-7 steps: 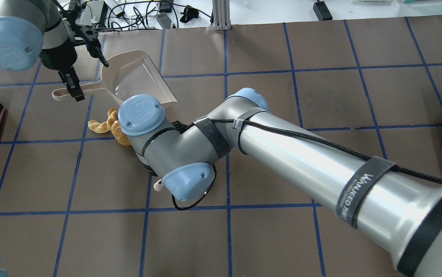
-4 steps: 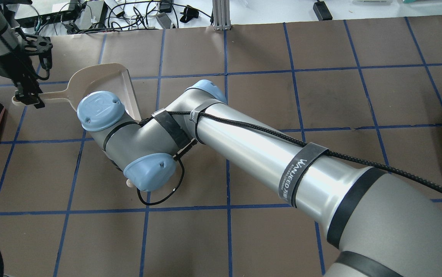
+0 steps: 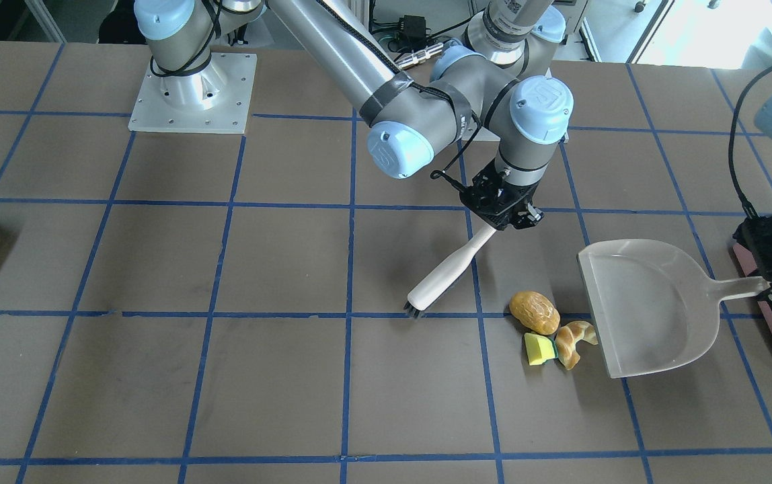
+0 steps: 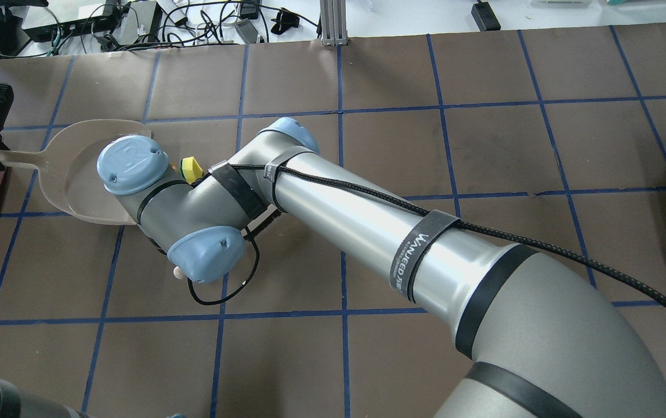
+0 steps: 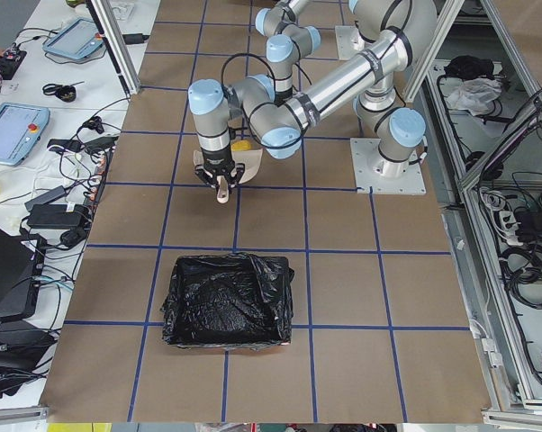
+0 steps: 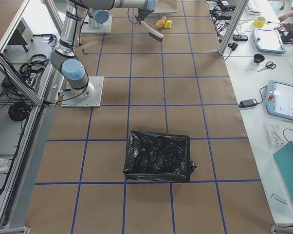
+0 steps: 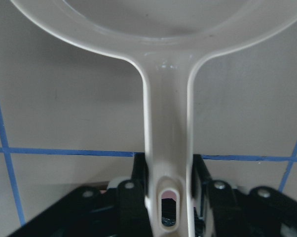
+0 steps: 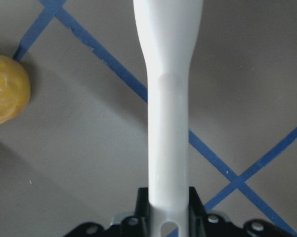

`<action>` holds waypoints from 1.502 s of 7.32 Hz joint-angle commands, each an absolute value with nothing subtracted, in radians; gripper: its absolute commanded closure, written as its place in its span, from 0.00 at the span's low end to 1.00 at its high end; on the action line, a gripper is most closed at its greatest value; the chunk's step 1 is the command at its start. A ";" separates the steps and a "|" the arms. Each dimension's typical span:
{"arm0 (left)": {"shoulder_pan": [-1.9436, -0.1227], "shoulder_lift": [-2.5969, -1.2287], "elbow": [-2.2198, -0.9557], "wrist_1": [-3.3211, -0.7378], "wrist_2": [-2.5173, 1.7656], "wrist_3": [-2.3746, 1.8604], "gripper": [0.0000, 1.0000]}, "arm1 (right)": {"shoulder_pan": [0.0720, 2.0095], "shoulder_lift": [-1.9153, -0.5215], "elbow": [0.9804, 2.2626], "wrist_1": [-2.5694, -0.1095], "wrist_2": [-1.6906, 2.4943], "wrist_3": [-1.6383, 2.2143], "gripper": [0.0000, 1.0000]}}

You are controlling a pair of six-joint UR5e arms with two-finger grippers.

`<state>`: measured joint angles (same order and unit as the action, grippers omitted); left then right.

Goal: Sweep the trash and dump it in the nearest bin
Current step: 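Set the dustpan beside the trash while the right gripper brings the brush behind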

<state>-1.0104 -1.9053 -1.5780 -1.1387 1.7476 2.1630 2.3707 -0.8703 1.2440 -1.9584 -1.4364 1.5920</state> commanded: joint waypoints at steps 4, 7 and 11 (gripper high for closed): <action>-0.930 -2.052 -1.563 -0.939 1.758 2.228 1.00 | 2.439 -0.718 1.016 -1.885 -1.425 1.591 1.00; -0.940 -2.060 -1.578 -0.943 1.753 2.136 1.00 | 2.444 -0.695 0.965 -1.867 -1.405 1.575 1.00; -0.945 -2.059 -1.585 -0.956 1.741 2.210 1.00 | 2.444 -0.620 0.855 -1.848 -1.384 1.476 1.00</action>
